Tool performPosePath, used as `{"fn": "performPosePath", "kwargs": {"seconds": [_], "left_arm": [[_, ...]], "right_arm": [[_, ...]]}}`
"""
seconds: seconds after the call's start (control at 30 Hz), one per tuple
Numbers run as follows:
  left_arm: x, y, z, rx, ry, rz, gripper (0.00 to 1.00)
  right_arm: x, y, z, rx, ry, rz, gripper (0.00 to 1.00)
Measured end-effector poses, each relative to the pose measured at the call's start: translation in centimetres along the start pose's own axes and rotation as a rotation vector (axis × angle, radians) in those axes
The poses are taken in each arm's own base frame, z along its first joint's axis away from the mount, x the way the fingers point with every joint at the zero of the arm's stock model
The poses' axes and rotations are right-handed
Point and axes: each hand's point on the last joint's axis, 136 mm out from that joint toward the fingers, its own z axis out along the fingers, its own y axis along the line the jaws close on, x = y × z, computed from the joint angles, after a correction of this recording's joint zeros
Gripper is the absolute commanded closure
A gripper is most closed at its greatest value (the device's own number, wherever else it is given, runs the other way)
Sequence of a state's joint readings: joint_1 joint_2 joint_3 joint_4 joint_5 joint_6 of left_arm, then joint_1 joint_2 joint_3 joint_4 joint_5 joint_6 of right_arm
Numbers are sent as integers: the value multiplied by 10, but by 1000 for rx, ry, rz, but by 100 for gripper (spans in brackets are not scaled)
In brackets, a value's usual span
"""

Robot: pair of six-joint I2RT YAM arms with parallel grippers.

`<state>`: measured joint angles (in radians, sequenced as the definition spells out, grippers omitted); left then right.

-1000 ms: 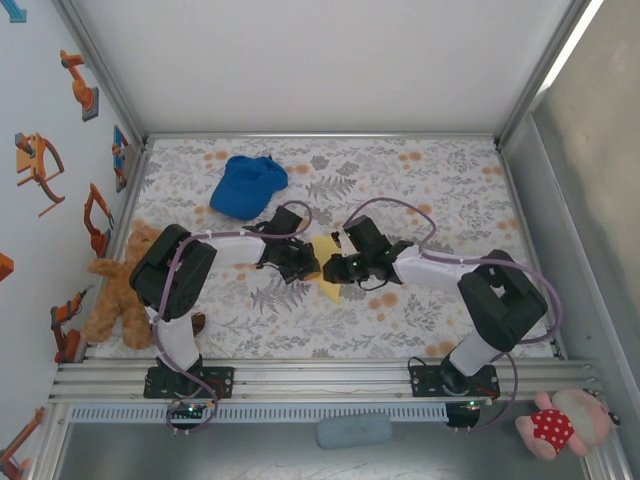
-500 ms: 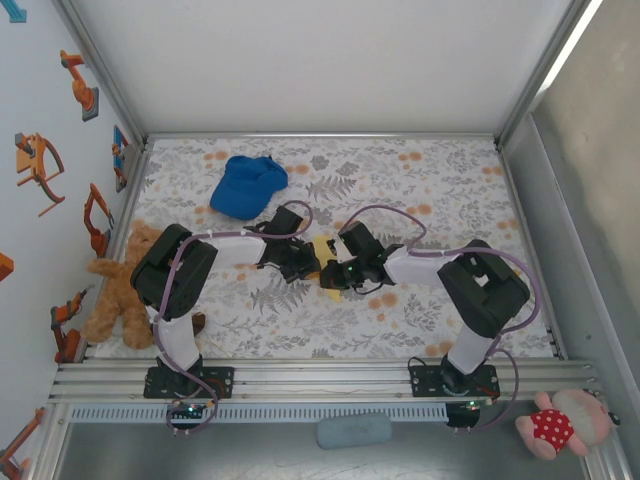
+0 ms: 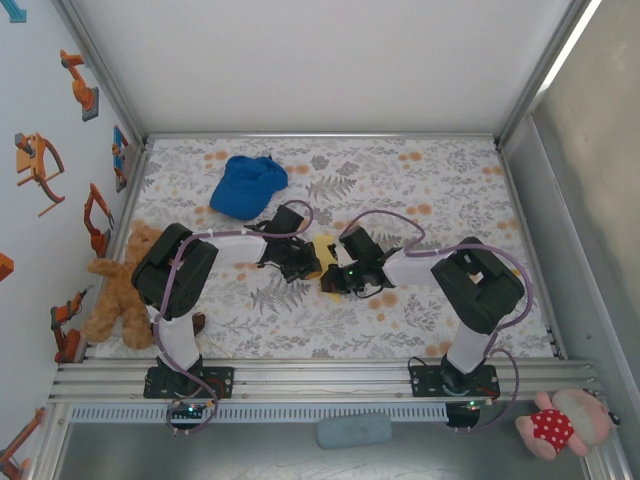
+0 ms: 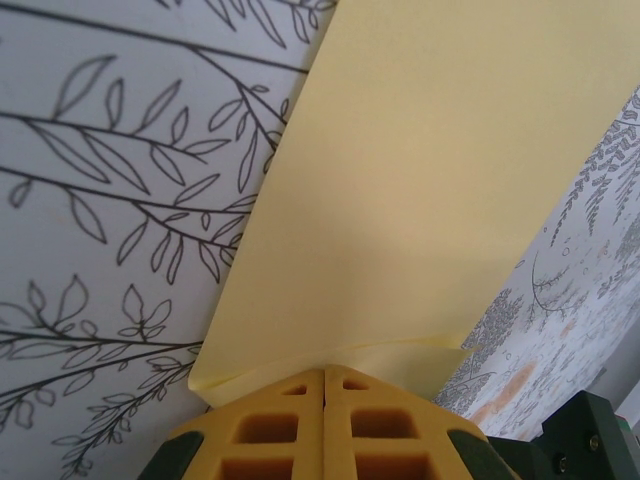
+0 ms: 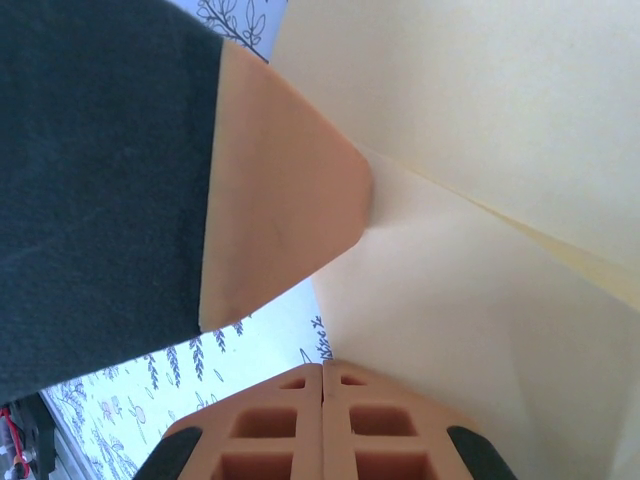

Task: Fold a paper plane with a square sheet of paper (pick it up from the middle)
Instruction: Third fold the triangle at the center of the table.

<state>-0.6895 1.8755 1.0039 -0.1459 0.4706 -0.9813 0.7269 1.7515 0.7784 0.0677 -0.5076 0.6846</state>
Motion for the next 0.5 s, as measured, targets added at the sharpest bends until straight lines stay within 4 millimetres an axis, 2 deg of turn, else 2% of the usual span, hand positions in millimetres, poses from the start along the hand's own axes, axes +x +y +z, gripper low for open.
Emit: {"fn": "performPosePath", "kwargs": {"seconds": [0.13,0.5], "left_arm": [[0,0,0,-4,1,-1,96],[-1,0,0,-8,-1,-1,96]], "right_arm": [[6,-2,-3,-5,-5,-4,98],[42,-15,-24,15,18,29,98]]}}
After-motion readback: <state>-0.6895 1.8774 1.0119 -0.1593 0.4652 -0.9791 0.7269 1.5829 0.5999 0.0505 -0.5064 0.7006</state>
